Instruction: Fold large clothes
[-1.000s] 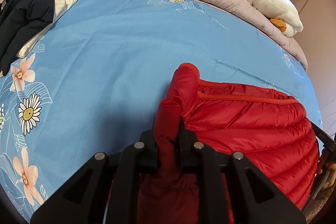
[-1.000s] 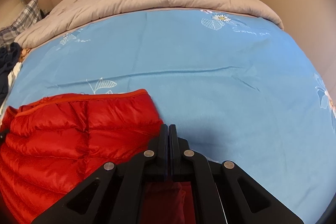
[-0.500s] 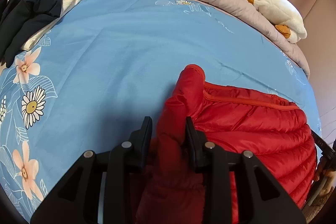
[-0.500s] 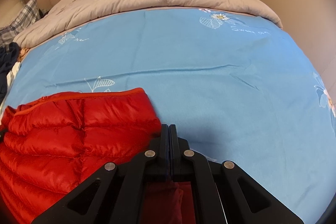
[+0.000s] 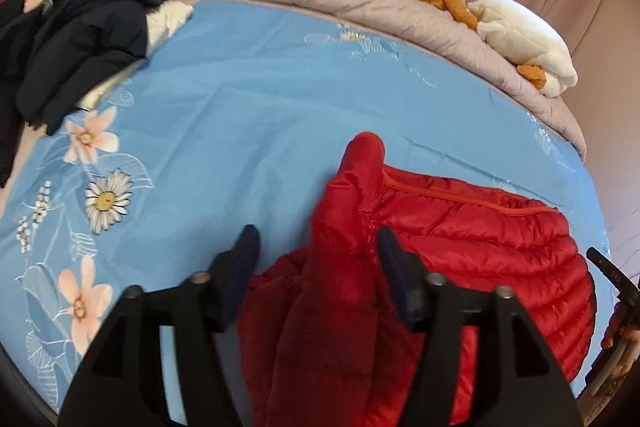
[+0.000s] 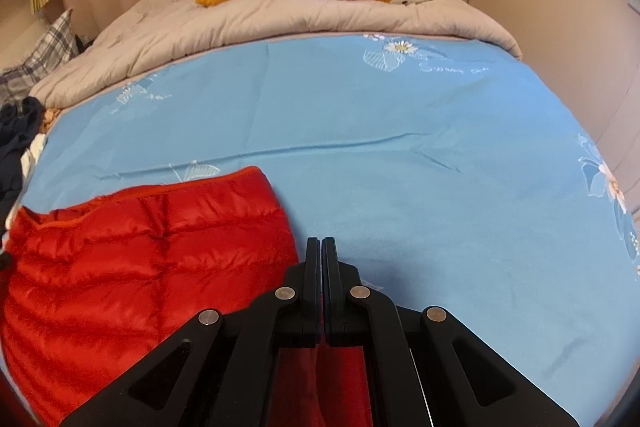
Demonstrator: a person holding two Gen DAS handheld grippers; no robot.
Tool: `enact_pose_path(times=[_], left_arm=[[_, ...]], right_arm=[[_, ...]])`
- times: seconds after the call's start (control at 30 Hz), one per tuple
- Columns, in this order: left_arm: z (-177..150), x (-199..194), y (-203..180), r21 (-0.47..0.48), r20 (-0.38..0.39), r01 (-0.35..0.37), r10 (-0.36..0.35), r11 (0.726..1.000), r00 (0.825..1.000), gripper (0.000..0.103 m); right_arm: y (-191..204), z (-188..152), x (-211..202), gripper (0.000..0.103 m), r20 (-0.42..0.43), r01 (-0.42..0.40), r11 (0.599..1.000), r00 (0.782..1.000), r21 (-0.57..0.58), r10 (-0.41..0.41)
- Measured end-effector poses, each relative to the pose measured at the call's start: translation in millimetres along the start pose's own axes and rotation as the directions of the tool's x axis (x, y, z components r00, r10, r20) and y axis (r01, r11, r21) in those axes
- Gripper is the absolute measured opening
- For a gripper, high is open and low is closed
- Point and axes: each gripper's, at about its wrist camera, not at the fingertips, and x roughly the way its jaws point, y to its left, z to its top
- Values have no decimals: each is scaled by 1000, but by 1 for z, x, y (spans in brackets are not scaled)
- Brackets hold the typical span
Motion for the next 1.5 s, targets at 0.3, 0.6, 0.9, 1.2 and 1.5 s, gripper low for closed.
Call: enact_pose_path(times=[0.3,0.6,0.9,1.2,1.5], left_arm=[[-15,-46,0,9,79,-35,34,999,996,85],[-34,-93,-4,31,144,-14,9,999,990,96],[-57,-131,-12,68,210,-7,-7,998,978,103],[-75,-155,-17,72,227,60,-75,996,971,103],[-102,-153,-15,50,200,111,-119,993,972,103]], right_arm=[[-11,-12,-39,1,65,-65,997,996,49,62],[-10,-24,-79,1,129,-90,995,988,40,84],[-3,-39,-114,48,210,-135,991,969,4,132],[3,-55,-141,63,263,-197,980,945,-24,196],[4,-78,-151,81,287,-230,971,928,-58,237]])
